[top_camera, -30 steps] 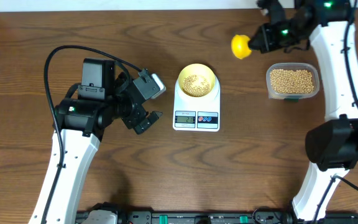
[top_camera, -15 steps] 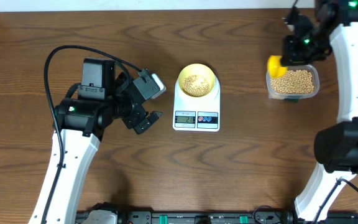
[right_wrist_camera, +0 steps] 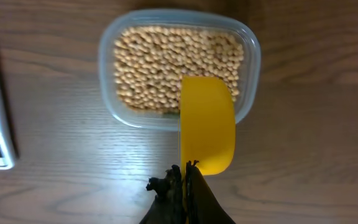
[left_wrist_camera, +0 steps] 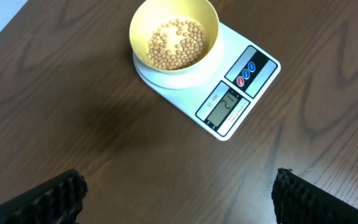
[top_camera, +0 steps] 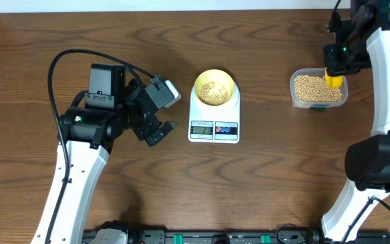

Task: Scoop item into bowl and weigh 50g on scale

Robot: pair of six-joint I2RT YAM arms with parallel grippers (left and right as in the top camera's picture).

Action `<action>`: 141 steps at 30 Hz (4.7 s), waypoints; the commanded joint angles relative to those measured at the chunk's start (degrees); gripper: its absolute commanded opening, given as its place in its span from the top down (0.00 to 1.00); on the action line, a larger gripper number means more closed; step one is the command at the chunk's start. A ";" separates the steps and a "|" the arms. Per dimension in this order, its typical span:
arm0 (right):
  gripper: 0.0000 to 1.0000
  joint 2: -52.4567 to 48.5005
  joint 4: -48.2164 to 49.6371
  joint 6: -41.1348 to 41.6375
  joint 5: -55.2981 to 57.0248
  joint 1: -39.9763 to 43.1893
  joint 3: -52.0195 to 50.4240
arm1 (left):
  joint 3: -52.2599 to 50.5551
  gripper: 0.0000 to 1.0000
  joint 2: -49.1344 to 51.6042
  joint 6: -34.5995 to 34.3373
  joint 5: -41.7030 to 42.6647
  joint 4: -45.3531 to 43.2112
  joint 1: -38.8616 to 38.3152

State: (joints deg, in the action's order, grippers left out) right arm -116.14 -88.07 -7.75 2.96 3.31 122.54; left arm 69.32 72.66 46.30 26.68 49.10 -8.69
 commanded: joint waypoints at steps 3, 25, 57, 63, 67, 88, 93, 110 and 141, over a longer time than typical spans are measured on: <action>0.99 -0.31 1.79 1.99 5.09 0.26 -2.49 | -0.26 0.02 0.31 -0.52 0.52 0.11 0.26; 0.99 -8.41 7.87 2.54 5.90 0.92 -3.34 | -0.26 0.02 0.31 -0.52 0.52 0.11 0.26; 0.99 -15.37 8.76 -3.30 -36.33 11.82 -3.39 | -0.26 0.02 0.31 -0.52 0.52 0.11 0.26; 0.99 -15.37 6.99 -5.42 -39.58 15.65 -3.39 | -0.26 0.02 0.31 -0.52 0.52 0.11 0.26; 0.99 -15.37 4.22 -7.61 -39.58 17.99 -3.39 | -0.26 0.02 0.31 -0.52 0.52 0.11 0.26; 0.99 -15.37 -1.11 -18.08 -52.74 24.15 -3.39 | -0.26 0.03 0.31 -0.52 0.52 0.11 0.26; 0.99 -15.37 -1.14 -18.08 -57.70 24.41 -3.39 | -0.26 0.02 0.31 -0.52 0.52 0.11 0.26; 0.99 -15.37 -0.57 -16.92 -69.35 10.93 -3.39 | -0.26 0.02 0.31 -0.52 0.52 0.11 0.26; 0.99 -15.34 11.41 -7.37 -46.84 -13.75 6.75 | -0.26 0.02 0.31 -0.52 0.52 0.11 0.26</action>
State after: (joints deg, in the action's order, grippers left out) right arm -130.87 -76.82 -15.33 -49.10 -9.15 126.48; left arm 69.32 72.66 46.30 26.68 49.10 -8.69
